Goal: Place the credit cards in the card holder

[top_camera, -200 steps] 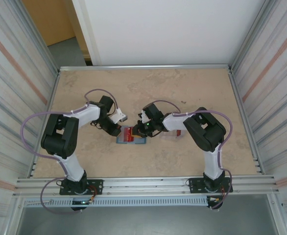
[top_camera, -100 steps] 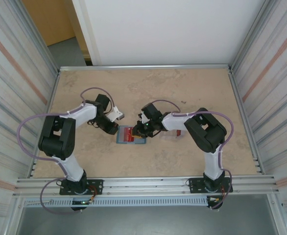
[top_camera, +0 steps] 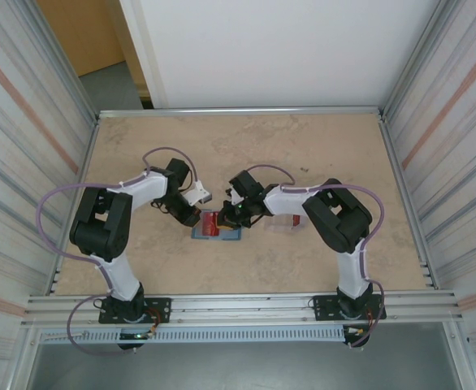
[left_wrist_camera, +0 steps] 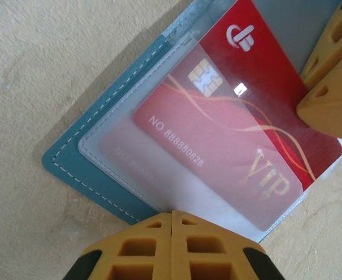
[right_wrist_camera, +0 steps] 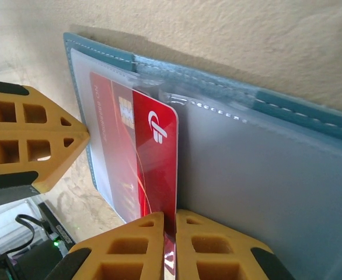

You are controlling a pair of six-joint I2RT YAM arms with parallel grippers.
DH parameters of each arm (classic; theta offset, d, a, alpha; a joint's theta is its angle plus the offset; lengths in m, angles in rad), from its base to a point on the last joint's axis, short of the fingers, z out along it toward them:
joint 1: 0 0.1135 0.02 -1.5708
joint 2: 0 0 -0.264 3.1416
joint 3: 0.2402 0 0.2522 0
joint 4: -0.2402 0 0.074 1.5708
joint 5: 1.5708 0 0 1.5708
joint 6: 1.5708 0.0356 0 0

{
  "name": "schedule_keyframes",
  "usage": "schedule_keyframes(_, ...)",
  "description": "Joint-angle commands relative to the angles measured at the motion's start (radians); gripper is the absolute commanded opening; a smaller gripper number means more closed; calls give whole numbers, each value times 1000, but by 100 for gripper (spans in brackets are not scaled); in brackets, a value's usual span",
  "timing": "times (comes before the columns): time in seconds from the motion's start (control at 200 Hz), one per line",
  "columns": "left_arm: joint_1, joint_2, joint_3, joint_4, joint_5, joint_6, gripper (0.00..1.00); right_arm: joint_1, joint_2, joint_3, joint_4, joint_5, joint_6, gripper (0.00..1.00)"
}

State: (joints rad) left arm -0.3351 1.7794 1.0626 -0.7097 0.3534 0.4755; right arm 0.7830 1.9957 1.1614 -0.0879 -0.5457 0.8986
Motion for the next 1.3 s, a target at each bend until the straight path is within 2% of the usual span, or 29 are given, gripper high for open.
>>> schedule_keyframes(0.0,-2,28,4,-13,-16,26,0,15,37,34,-39,13,-11,10)
schedule_keyframes(0.361,-10,36,35,-39,7,1,0,31,71,85,-38,5,-6,11)
schedule_keyframes(0.997,-5,20,36,-48,6,-20,0,57,43,104,-85,3,-18,20)
schedule_keyframes(1.293,48,3,25,-36,-23,-33,0,54,31,96,-92,16,-18,21)
